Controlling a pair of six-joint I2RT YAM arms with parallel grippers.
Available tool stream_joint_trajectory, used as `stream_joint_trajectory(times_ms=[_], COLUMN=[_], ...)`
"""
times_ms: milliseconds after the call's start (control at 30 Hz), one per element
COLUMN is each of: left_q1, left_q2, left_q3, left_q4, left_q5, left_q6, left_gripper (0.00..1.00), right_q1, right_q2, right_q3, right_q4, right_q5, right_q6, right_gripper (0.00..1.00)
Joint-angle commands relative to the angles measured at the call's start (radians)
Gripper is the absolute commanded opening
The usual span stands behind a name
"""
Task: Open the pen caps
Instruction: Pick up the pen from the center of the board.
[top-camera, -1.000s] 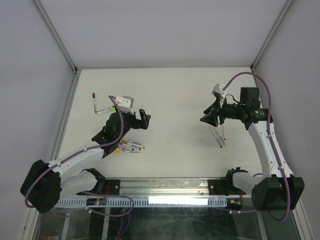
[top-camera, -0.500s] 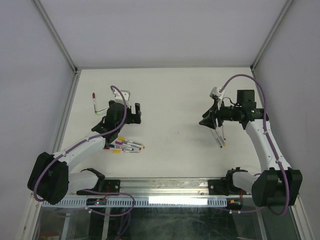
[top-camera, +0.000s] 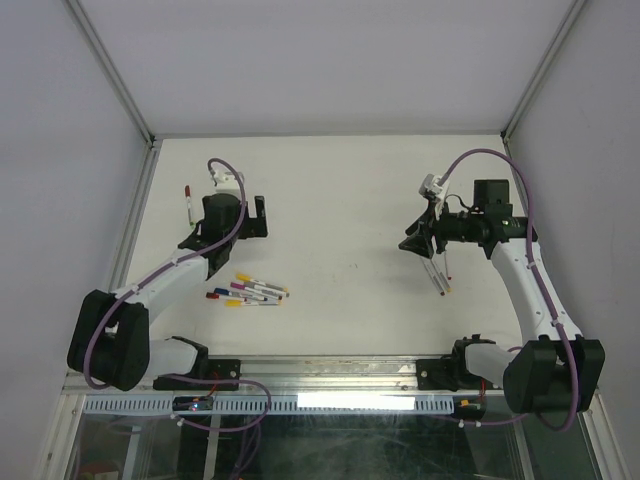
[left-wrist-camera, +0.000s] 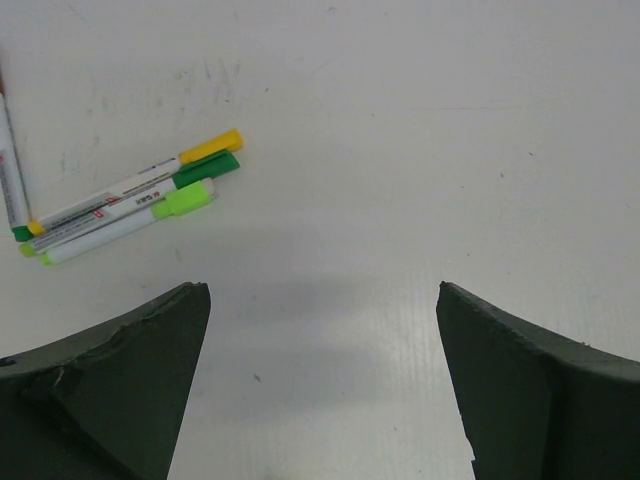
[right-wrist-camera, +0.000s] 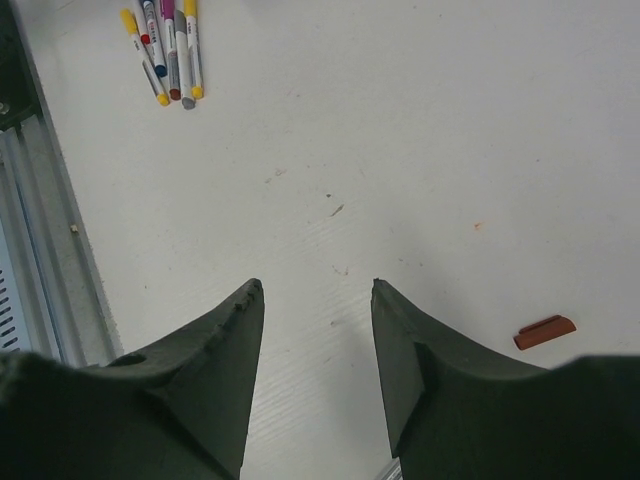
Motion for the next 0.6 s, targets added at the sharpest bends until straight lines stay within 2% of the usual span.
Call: stream_joint_trajectory(times_ms=[0,233,467,567], left_q1=[0.082,0.245,0.399,0.448], left_q2=[0.043,0.183,0.306,0.387], left_q3=[0.081,0.161,0.245,0.343], left_q4=[0.01,0.009,0.044,-0.019], left_q5=[0.017,0.106,0.084,0.036], left_q6=[0.021,-0.037,-0.154,-0.157], left_gripper=[0.99,0.97,0.83,0.75], right_q1=[0.004,0.004,0.005,0.004], right_q2=[0.003,0.005,0.014,0.017], right_q3=[0.008,0.008,0.009,0.009], right_q4=[0.017,0.017,0.012,0.009], right_q5=[-0.001,-0.003,-0.01,-0.012], right_q6=[-0.018,-0.017,-0.017,-0.015], right_gripper=[0.5,0.5,0.5,0.5])
